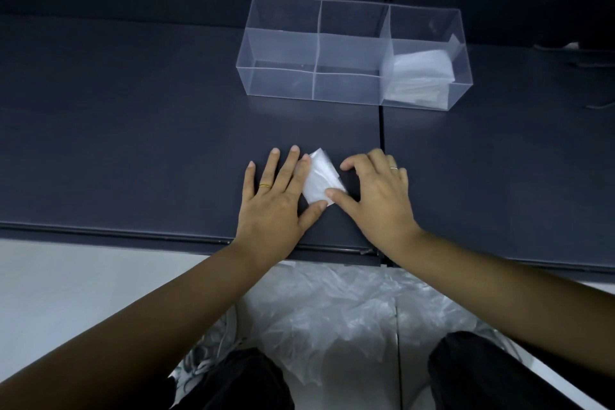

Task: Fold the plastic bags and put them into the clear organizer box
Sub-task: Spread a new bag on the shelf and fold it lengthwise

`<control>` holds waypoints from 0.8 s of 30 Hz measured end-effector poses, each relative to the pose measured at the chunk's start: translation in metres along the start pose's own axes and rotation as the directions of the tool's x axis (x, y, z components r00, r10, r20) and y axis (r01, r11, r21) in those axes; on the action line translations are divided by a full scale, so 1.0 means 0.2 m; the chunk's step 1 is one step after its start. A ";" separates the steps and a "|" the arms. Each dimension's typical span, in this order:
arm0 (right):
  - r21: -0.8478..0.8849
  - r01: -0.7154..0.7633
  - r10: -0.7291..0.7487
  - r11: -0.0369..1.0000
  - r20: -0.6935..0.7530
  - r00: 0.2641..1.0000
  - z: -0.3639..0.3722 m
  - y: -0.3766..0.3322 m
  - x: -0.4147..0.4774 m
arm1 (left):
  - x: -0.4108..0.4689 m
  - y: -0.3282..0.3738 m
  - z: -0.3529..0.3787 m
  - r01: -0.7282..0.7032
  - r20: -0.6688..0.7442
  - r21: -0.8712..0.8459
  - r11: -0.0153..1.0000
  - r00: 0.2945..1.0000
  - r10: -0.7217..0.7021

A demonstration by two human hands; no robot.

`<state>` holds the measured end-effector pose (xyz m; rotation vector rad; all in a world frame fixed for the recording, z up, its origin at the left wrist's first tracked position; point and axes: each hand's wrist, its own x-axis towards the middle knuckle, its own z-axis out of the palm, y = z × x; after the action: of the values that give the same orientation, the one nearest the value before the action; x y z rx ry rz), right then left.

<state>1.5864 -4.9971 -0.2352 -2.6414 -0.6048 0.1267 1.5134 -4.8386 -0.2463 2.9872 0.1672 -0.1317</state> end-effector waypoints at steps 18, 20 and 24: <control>0.388 -0.162 0.099 0.907 0.178 0.979 -0.07 -0.15 0.04 | -0.05 0.10 0.00 0.184 0.087 0.045 0.982 0.978 -0.188; 0.478 -0.211 0.115 0.853 0.222 0.968 -0.11 -0.13 0.05 | -0.07 0.09 -0.02 0.155 0.096 -0.139 0.978 0.985 -0.143; 0.626 -0.201 0.014 0.753 0.290 0.957 -0.23 -0.07 0.02 | -0.05 0.02 -0.17 0.253 0.246 -0.719 0.647 0.964 -0.103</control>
<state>1.5931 -5.0016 -0.1866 -1.9740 -0.3869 0.6263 1.5073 -4.8378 -0.2112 2.1016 0.3899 -0.2829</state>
